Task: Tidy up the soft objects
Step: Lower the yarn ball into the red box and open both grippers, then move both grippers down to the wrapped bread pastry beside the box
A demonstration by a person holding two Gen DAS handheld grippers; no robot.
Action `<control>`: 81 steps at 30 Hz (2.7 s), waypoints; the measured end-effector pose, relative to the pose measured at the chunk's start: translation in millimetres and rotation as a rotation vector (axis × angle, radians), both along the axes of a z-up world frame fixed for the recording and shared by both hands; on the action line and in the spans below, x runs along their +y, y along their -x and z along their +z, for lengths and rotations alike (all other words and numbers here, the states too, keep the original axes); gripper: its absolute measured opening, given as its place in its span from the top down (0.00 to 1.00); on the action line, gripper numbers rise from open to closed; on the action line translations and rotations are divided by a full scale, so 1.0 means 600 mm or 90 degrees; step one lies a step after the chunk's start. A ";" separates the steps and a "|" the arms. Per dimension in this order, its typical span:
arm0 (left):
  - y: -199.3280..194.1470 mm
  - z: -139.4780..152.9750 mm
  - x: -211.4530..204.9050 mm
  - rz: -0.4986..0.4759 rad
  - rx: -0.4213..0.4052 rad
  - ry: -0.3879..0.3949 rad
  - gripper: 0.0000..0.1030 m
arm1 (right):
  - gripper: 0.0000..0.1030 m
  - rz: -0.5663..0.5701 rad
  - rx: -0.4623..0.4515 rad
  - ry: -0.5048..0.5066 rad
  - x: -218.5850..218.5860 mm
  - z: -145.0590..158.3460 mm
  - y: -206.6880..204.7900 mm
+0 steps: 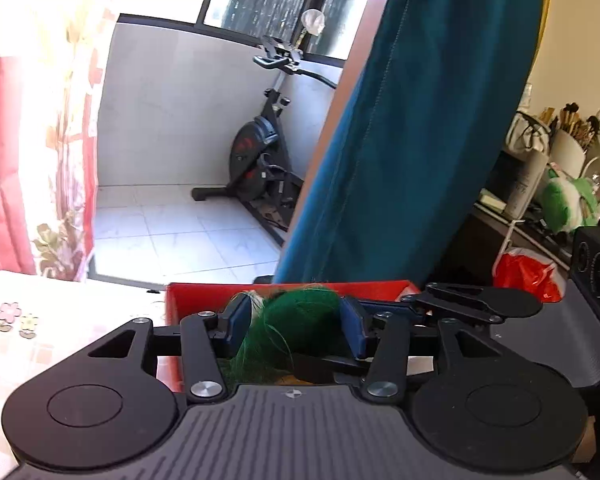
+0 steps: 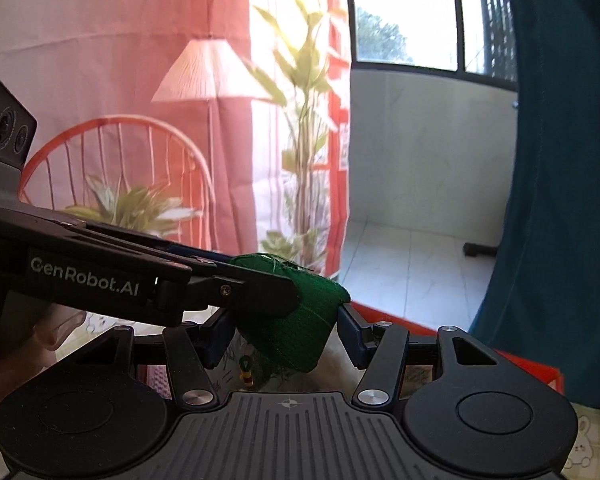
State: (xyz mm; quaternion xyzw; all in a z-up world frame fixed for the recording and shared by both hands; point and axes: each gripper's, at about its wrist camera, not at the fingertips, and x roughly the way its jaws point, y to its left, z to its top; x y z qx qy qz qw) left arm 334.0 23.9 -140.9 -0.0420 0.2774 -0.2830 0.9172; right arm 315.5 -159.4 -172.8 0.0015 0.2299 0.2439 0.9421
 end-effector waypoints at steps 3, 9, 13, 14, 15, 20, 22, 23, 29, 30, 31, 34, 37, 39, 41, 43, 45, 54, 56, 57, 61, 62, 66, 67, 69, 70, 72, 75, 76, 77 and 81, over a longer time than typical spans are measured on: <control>0.000 0.003 0.009 0.018 0.002 -0.018 0.47 | 0.49 -0.011 0.005 0.013 0.009 -0.007 0.001; 0.024 0.009 0.025 0.043 0.003 -0.021 0.47 | 0.48 -0.047 0.014 0.014 -0.007 -0.010 0.016; 0.058 0.017 0.033 0.057 -0.014 -0.034 0.47 | 0.48 -0.074 0.007 0.020 -0.020 -0.002 0.041; 0.069 0.018 0.035 0.061 -0.017 -0.036 0.45 | 0.48 -0.082 0.000 0.021 -0.023 0.000 0.053; 0.081 0.017 0.038 0.065 -0.019 -0.037 0.44 | 0.48 -0.092 -0.011 0.022 -0.027 0.002 0.065; 0.137 0.005 0.043 0.081 -0.022 -0.043 0.44 | 0.45 -0.147 -0.043 0.008 -0.043 -0.005 0.138; 0.163 -0.001 0.046 0.082 -0.018 -0.038 0.44 | 0.45 -0.163 -0.050 -0.011 -0.052 -0.010 0.169; 0.177 -0.003 0.049 0.080 -0.017 -0.033 0.44 | 0.45 -0.168 -0.054 -0.019 -0.056 -0.013 0.184; 0.248 -0.026 0.058 0.078 -0.004 -0.018 0.44 | 0.45 -0.183 -0.059 -0.027 -0.076 -0.034 0.268; 0.256 -0.031 0.059 0.080 0.003 -0.013 0.44 | 0.45 -0.185 -0.055 -0.025 -0.079 -0.041 0.280; 0.265 -0.037 0.059 0.082 0.011 -0.005 0.44 | 0.45 -0.189 -0.048 -0.025 -0.083 -0.049 0.295; 0.290 -0.059 0.059 0.093 0.037 0.022 0.44 | 0.45 -0.201 -0.023 -0.024 -0.096 -0.078 0.329; 0.318 -0.093 0.054 0.112 0.073 0.059 0.44 | 0.45 -0.217 0.003 -0.017 -0.110 -0.112 0.366; 0.331 -0.118 0.046 0.104 0.107 0.068 0.44 | 0.45 -0.229 0.023 -0.017 -0.120 -0.135 0.387; 0.342 -0.136 0.032 0.095 0.122 0.039 0.44 | 0.45 -0.242 0.043 -0.021 -0.131 -0.156 0.407; 0.350 -0.146 0.020 0.103 0.120 0.011 0.44 | 0.45 -0.255 0.068 -0.034 -0.143 -0.175 0.423; 0.358 -0.153 0.011 0.097 0.118 -0.001 0.44 | 0.45 -0.268 0.102 -0.058 -0.153 -0.199 0.438; 0.370 -0.177 -0.006 0.082 0.117 -0.042 0.44 | 0.43 -0.253 0.110 -0.036 -0.144 -0.232 0.462; 0.368 -0.185 -0.003 0.085 0.127 -0.044 0.43 | 0.41 -0.236 0.095 -0.003 -0.131 -0.234 0.465; 0.366 -0.190 -0.004 0.088 0.134 -0.046 0.43 | 0.41 -0.229 0.093 0.002 -0.127 -0.236 0.466; 0.358 -0.212 -0.005 0.100 0.159 -0.064 0.43 | 0.40 -0.223 0.100 -0.015 -0.130 -0.249 0.461; 0.357 -0.215 -0.005 0.101 0.164 -0.067 0.43 | 0.39 -0.221 0.099 -0.023 -0.132 -0.252 0.460; 0.355 -0.219 -0.010 0.093 0.168 -0.068 0.43 | 0.39 -0.215 0.088 -0.031 -0.136 -0.259 0.459; 0.353 -0.220 -0.011 0.092 0.171 -0.069 0.43 | 0.39 -0.211 0.087 -0.033 -0.137 -0.261 0.458; 0.347 -0.221 -0.013 0.096 0.184 -0.073 0.41 | 0.38 -0.207 0.093 -0.042 -0.139 -0.266 0.454; 0.341 -0.223 -0.013 0.100 0.190 -0.075 0.40 | 0.38 -0.205 0.097 -0.046 -0.140 -0.268 0.452; 0.331 -0.223 -0.011 0.105 0.198 -0.072 0.39 | 0.36 -0.202 0.100 -0.046 -0.140 -0.271 0.449; 0.320 -0.217 -0.011 0.109 0.201 -0.054 0.36 | 0.35 -0.197 0.099 -0.044 -0.137 -0.273 0.446; 0.319 -0.215 -0.013 0.105 0.197 -0.051 0.33 | 0.35 -0.197 0.100 -0.045 -0.137 -0.274 0.444; 0.320 -0.213 -0.018 0.100 0.192 -0.051 0.31 | 0.34 -0.197 0.103 -0.047 -0.138 -0.275 0.443; 0.323 -0.217 -0.035 0.080 0.191 -0.063 0.31 | 0.34 -0.198 0.106 -0.053 -0.141 -0.276 0.442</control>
